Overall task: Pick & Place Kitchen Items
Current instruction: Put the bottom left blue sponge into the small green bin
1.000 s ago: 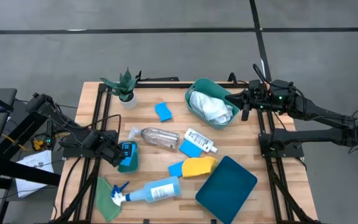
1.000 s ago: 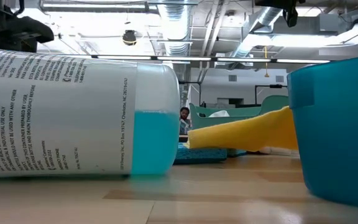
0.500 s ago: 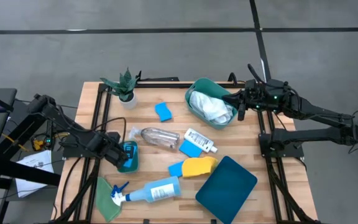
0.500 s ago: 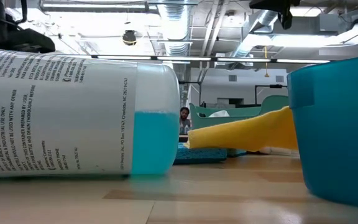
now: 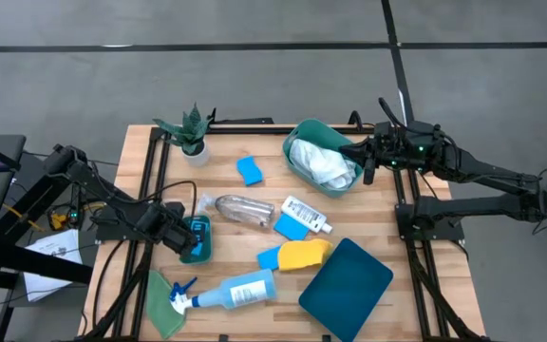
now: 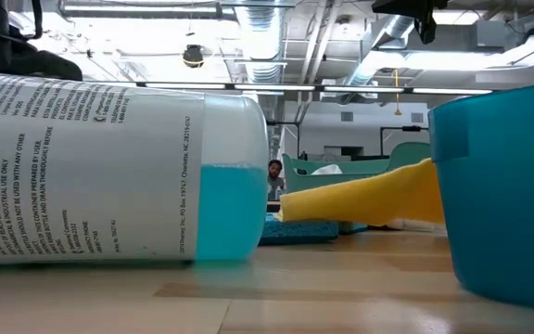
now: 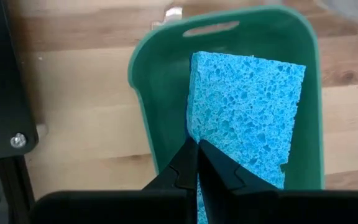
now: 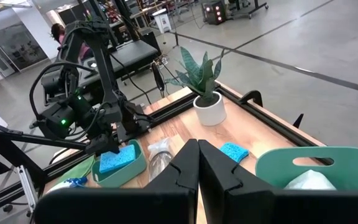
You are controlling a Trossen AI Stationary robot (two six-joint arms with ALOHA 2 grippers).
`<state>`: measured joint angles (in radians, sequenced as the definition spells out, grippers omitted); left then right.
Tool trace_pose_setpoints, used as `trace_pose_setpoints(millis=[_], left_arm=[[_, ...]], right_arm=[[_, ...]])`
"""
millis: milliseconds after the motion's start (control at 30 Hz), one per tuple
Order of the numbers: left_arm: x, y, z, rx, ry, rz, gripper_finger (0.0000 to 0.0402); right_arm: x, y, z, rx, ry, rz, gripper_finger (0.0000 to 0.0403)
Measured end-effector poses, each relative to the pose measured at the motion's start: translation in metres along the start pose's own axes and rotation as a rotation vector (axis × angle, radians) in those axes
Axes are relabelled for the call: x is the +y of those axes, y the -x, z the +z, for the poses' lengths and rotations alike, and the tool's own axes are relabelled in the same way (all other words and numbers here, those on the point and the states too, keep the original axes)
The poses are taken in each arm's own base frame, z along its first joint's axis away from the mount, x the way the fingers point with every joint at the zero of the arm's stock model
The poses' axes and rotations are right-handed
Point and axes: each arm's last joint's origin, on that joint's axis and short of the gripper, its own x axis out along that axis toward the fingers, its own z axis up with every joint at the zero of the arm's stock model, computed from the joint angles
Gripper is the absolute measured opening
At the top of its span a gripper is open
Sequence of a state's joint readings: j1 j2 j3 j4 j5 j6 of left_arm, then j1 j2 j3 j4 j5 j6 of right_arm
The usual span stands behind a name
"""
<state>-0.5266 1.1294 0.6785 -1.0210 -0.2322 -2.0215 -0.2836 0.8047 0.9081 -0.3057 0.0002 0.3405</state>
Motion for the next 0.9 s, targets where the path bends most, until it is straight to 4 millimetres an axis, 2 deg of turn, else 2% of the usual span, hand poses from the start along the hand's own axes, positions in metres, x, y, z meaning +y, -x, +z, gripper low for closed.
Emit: trace_pose_setpoints(millis=[633,900], left_arm=[[-0.003,-0.001,-0.001,0.003,-0.099,-0.021,0.0],[-0.013,-0.007,0.002,0.004,-0.172,-0.038,0.0]], right_arm=[[0.0,0.0,0.0,0.0,0.026,0.0,0.0],[0.0,0.0,0.0,0.0,0.027,0.0,0.0]])
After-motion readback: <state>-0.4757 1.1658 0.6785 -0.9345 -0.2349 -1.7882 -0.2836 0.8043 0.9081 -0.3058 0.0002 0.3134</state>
